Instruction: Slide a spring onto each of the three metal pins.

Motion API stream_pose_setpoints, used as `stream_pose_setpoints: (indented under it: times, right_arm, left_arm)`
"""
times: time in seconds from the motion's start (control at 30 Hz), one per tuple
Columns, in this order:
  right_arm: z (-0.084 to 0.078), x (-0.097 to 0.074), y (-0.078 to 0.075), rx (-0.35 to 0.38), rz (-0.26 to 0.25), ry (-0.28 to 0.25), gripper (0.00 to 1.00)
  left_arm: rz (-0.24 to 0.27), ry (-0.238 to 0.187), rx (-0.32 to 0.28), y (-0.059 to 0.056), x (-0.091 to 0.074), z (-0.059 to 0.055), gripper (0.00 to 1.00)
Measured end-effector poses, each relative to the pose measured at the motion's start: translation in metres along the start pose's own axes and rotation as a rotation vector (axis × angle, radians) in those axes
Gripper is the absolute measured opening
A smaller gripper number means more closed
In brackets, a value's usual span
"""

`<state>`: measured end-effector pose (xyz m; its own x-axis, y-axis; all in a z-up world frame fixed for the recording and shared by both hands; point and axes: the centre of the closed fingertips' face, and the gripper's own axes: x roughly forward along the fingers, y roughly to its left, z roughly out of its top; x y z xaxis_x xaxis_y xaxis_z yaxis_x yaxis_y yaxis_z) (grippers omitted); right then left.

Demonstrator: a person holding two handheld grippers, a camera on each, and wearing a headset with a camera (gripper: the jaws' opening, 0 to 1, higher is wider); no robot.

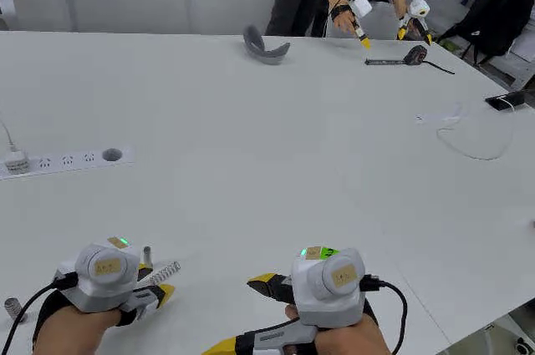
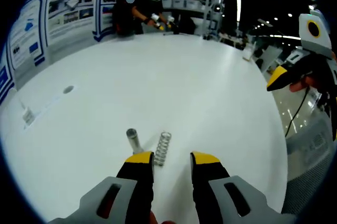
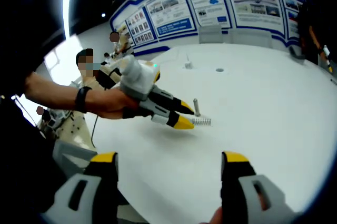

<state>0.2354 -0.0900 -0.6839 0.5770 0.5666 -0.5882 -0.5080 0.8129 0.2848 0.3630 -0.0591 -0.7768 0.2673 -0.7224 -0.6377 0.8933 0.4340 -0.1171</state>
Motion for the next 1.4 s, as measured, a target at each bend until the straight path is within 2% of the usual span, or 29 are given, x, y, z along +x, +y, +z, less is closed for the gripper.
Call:
stream_pose_setpoints:
  times: [0.3,0.6,0.63,0.7,0.8,0.97,1.13,1.4]
  right_arm:
    - [0.001,-0.004,-0.005,0.005,-0.011,-0.001,0.82]
    - [-0.004,0.000,-0.001,0.011,-0.001,0.006,0.82]
    - [-0.005,0.000,-0.001,0.011,0.001,0.011,0.82]
    - [-0.007,0.001,-0.001,0.008,-0.001,0.022,0.81]
    - [-0.006,0.002,-0.002,0.013,-0.003,0.018,0.81]
    - [-0.002,0.002,-0.003,0.010,-0.004,0.013,0.81]
    - [-0.005,0.003,-0.003,0.012,-0.003,0.017,0.81]
    - [-0.009,0.004,0.001,0.009,0.003,0.028,0.81]
  left_arm:
    - [0.043,0.017,-0.029,0.012,0.014,-0.004,0.19]
    - [0.051,0.065,-0.014,0.014,0.019,-0.016,0.15]
    - [0.058,0.055,-0.009,0.015,0.018,-0.014,0.13]
    - [0.058,0.061,-0.010,0.016,0.017,-0.015,0.12]
    - [0.056,0.070,0.034,0.017,0.018,-0.015,0.11]
    - [0.060,0.076,0.013,0.018,0.014,-0.017,0.11]
    - [0.054,0.088,0.024,0.012,0.005,-0.025,0.10]
    - [0.054,0.096,-0.011,0.004,-0.012,-0.043,0.10]
